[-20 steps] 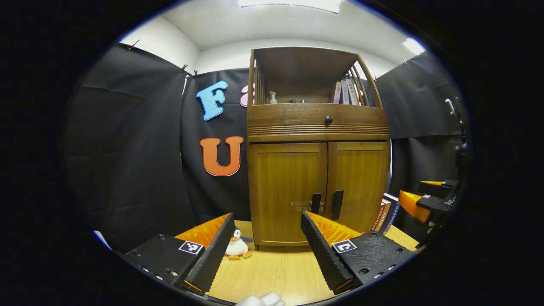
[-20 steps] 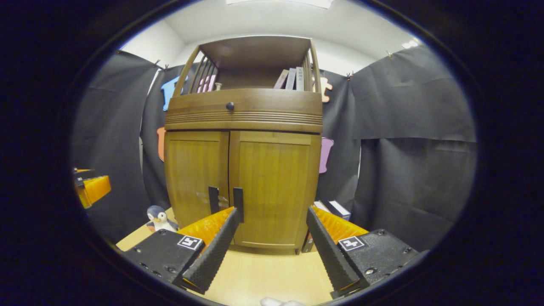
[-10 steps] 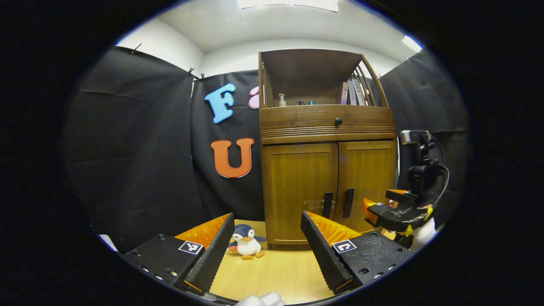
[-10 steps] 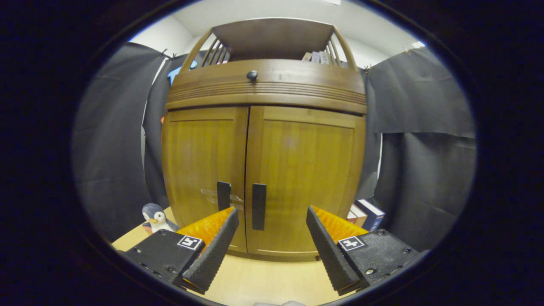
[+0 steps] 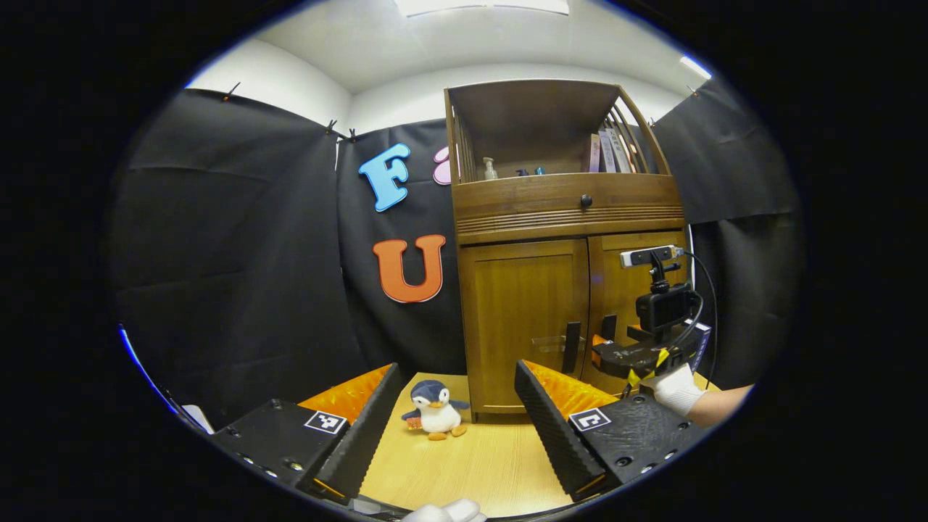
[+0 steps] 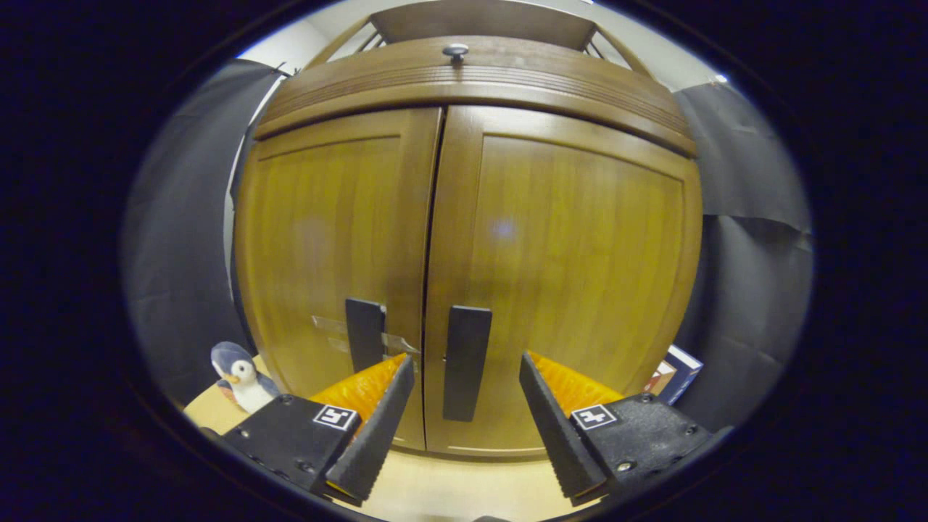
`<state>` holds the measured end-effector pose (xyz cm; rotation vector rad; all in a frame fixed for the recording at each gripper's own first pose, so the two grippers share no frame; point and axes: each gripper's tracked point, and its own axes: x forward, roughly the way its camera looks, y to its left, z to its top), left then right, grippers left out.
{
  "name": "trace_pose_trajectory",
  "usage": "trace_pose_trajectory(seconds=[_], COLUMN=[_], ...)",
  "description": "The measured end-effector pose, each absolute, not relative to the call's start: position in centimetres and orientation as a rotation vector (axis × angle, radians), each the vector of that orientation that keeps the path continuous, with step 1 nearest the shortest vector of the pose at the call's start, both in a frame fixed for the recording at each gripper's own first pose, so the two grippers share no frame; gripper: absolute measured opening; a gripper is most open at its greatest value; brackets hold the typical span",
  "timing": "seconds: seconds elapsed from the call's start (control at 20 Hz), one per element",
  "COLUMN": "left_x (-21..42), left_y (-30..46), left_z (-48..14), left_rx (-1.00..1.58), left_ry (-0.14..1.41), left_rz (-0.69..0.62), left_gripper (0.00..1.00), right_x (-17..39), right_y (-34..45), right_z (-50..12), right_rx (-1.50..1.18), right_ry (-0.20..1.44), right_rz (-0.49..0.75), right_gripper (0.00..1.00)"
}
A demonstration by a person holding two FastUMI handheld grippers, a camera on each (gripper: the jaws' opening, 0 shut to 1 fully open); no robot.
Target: Open the right door of the double-door shoe cabinet with the right hand, and open the left door with the left hand.
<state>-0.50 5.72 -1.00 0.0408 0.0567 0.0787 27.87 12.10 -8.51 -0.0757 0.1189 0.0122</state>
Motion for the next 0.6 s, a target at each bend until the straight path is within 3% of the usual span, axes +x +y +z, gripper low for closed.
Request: trace_pose_trajectory(seconds=[0.05, 0.45, 0.6], left_x=[-0.4, -1.3, -0.9], left_y=[5.8, 6.3, 6.3], left_z=[-1.1, -2.3, -2.4], left_rx=[0.043, 0.031, 0.025], left_ry=[0.061, 0.096, 0.1], left_rz=[0.087, 0.112, 0.113], left_gripper=[0.96, 0.96, 0.96], right_x=[28.7, 31.3, 31.6], right_y=[12.1, 12.4, 12.5], right_z=[-8.9, -9.4, -9.8], right_rx=[-0.063, -0.049, -0.033], right_ry=[0.13, 0.148, 0.165], right_rz=[0.01, 0.012, 0.017], right_gripper=[0.9, 0.64, 0.44])
